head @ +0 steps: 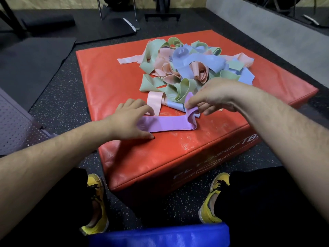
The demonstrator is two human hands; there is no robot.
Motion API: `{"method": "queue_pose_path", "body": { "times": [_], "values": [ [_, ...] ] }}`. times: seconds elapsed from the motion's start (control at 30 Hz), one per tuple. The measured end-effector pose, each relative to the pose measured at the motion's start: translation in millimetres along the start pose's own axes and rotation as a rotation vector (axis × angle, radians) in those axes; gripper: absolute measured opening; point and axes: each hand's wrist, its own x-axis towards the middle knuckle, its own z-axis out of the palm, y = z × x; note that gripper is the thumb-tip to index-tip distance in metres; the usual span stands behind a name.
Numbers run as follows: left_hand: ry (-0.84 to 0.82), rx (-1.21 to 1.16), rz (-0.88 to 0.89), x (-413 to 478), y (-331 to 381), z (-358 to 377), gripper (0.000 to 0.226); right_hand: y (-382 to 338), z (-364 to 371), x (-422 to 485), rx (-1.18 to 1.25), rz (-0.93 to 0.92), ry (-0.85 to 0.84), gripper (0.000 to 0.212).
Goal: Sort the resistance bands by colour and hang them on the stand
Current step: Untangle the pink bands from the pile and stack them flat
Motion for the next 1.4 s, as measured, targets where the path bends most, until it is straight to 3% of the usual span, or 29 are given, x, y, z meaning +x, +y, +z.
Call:
{"method": "queue_pose_path", "body": {
  "times": [0.07, 0.2, 0.27, 0.33, 0.67, 0.8, 0.9, 1.03, 1.13, 1.27, 1.4],
  "values": [
    [-0.025, -0.084, -0.004, -6, -8, -1, 0.079, -8, 10, 2, -0.014, -0.011, -0.013, 0.018],
    [0.042, -0.203, -0.001, -10, -17, 1, 0.053, -25, 34, 9, -0.05, -0.024, -0.052, 0.017],
    [0.081, -0.229, -0.016, -12, -18, 3, 0.051, -33, 47, 14, -0.053, -0.03, -0.059, 0.023],
    [0.102, -0.272, -0.038, -13, -21, 6, 0.057, -41, 60, 16, -0.063, -0.038, -0.055, 0.029],
    [0.107, -0.445, -0.051, -15, -20, 7, 0.088, -68, 115, 38, -0.146, -0.074, 0.011, 0.019],
    [0.138, -0.454, 0.019, -20, -24, 6, 0.099, -67, 127, 45, -0.237, -0.041, -0.067, 0.044],
    [0.186, -0.413, 0.044, -22, -25, 7, 0.071, -65, 120, 44, -0.378, -0.068, -0.075, 0.037],
    [0.201, -0.292, 0.04, -20, -25, 9, 0.037, -56, 99, 32, -0.391, -0.153, -0.063, 0.026],
    [0.191, -0.308, -0.021, -17, -24, 6, 0.026, -45, 80, 25, -0.492, -0.17, 0.101, 0.018],
    [0.169, -0.239, -0.021, -8, -24, 7, 0.023, -18, 73, 20, -0.699, -0.012, 0.191, 0.021],
    [0.048, -0.243, -0.148, 2, -22, -3, 0.025, 1, 80, 26, -0.512, 0.027, 0.208, 0.027]
  ]
}}
